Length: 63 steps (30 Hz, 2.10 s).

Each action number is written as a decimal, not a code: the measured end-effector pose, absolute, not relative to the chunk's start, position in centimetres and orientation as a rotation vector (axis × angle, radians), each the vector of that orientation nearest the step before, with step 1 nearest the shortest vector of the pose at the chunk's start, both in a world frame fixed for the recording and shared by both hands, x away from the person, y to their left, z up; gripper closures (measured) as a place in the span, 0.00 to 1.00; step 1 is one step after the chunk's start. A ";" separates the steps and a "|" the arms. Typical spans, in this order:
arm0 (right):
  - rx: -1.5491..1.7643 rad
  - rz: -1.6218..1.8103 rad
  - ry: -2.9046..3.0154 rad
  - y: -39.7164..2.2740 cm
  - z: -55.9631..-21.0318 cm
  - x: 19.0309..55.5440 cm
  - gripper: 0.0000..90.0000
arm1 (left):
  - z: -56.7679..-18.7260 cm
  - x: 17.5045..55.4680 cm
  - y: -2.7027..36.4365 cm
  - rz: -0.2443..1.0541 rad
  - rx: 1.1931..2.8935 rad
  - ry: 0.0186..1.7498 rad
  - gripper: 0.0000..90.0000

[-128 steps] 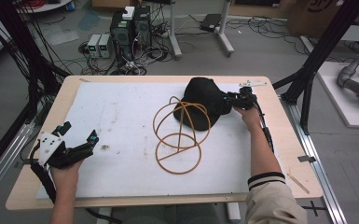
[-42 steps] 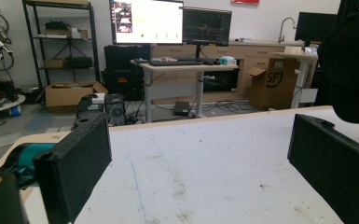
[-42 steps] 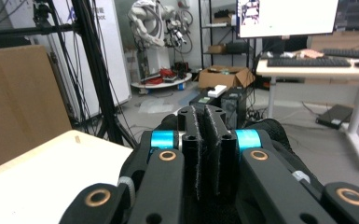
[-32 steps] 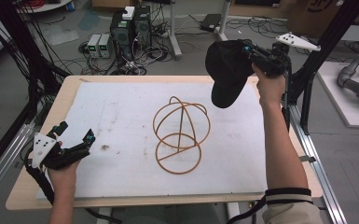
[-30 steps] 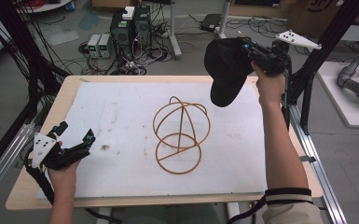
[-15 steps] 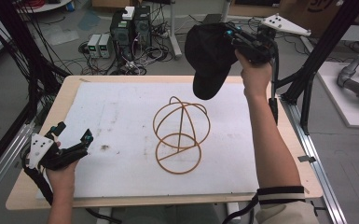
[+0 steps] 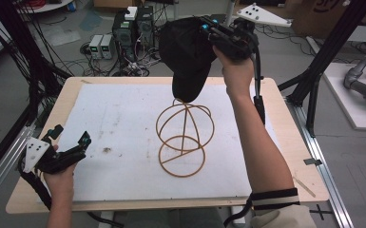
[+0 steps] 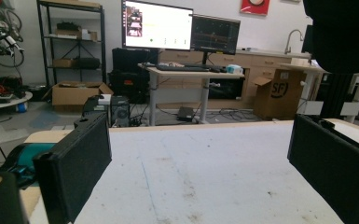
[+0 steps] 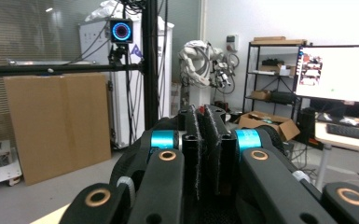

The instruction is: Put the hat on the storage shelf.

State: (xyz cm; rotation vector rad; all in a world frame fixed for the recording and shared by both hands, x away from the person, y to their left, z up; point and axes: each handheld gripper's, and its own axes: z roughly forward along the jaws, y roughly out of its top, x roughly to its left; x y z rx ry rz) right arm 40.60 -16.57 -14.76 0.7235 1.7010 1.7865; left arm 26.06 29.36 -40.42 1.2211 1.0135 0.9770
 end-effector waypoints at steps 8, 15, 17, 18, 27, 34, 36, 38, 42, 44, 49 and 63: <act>0.676 1.813 1.713 -14.3 -13.9 39.2 0.96 | -40.5 25.9 29.7 0.974 1.206 1.024 0.07; 0.651 1.819 1.716 -13.1 -13.3 38.5 0.96 | -40.4 25.9 29.8 0.974 1.203 1.022 0.07; 0.644 1.822 1.713 -12.9 -13.0 38.5 0.96 | -40.4 25.9 29.8 0.974 1.202 1.023 0.07; 0.641 1.827 1.709 -12.8 -12.9 38.4 0.96 | -40.4 25.9 29.8 0.974 1.200 1.025 0.07; 0.607 1.883 1.699 -11.8 -12.2 37.1 0.96 | -40.4 25.8 30.0 0.974 1.196 1.027 0.07; 0.577 1.916 1.713 -11.7 -13.1 34.7 0.96 | -40.5 25.8 30.2 0.971 1.189 1.033 0.07; 0.577 1.919 1.715 -11.9 -13.7 34.2 0.96 | -40.5 25.8 30.1 0.971 1.185 1.030 0.07; 0.578 1.922 1.721 -12.3 -14.2 33.7 0.96 | -40.4 25.8 30.0 0.970 1.186 1.029 0.07; 0.585 1.923 1.741 -13.1 -15.2 32.9 0.95 | -40.4 25.8 29.8 0.967 1.191 1.024 0.07; 0.577 1.918 1.746 -13.4 -15.5 32.5 0.95 | -40.4 25.8 29.8 0.968 1.196 1.022 0.07; 0.577 1.921 1.746 -14.5 -16.8 31.3 0.95 | -40.5 25.9 29.6 0.965 1.198 1.019 0.07; 0.628 1.897 1.783 -17.0 -20.9 30.4 0.95 | -40.5 25.9 29.5 0.964 1.204 1.020 0.07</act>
